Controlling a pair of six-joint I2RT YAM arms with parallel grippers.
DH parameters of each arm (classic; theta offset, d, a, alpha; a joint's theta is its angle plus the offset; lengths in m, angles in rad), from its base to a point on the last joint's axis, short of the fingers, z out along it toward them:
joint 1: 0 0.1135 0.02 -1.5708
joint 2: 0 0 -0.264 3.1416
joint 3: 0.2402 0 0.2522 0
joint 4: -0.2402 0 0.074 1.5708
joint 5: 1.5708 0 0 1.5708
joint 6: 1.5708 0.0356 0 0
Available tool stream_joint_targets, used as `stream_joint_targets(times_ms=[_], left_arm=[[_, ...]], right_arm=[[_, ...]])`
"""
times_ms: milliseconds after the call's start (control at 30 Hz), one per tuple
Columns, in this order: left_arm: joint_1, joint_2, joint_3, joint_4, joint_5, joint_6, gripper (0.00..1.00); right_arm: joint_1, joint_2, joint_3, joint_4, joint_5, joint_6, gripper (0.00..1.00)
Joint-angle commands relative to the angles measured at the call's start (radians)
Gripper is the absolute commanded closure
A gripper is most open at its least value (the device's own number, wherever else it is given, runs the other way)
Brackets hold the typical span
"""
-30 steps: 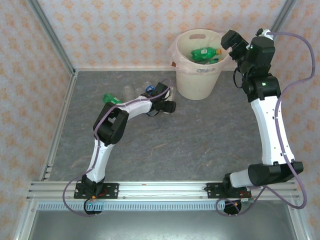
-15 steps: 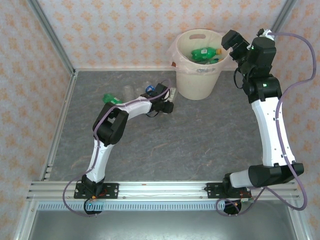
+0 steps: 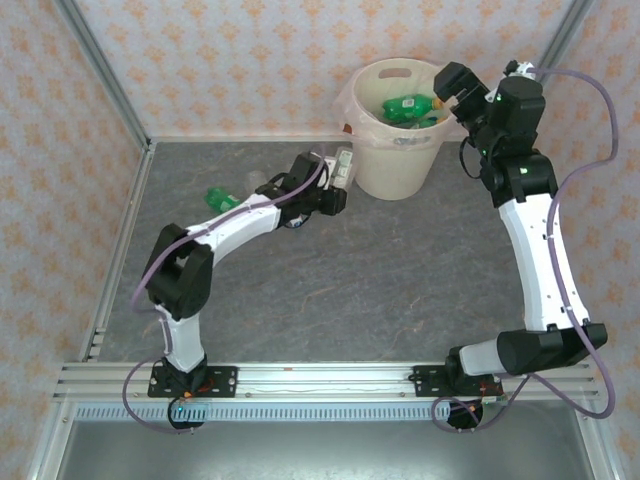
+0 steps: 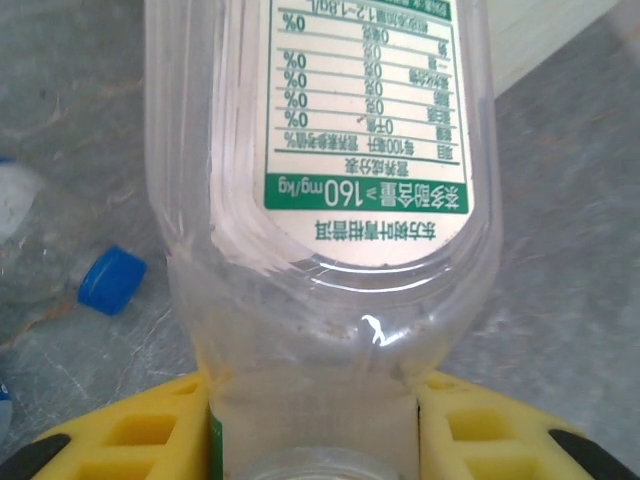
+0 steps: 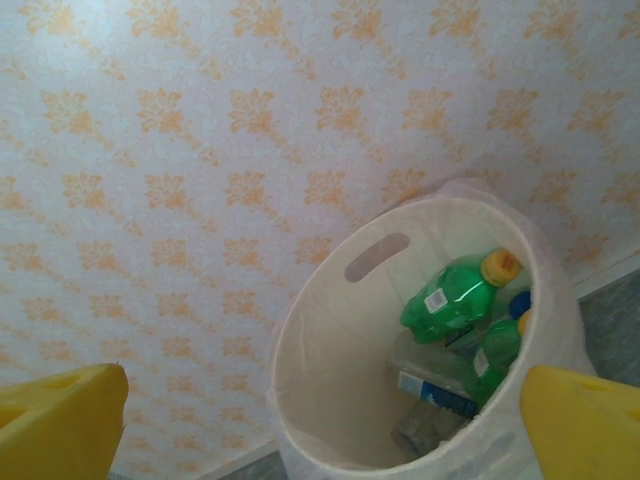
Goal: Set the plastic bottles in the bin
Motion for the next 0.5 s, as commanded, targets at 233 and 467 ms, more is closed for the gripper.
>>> stream_joint_targets(times_ms=[233, 467], left_arm=[[0.000, -0.211, -0.021, 0.041, 0.080, 0.017, 0.65], [0.029, -0.310, -0.025, 0.041, 0.157, 0.011, 0.65]], right_arm=[[0.142, 0.093, 0.078, 0.059, -0.045, -0.024, 0.00], [0.205, 0.202, 0.177, 0.052, -0.185, -0.049, 0.00]])
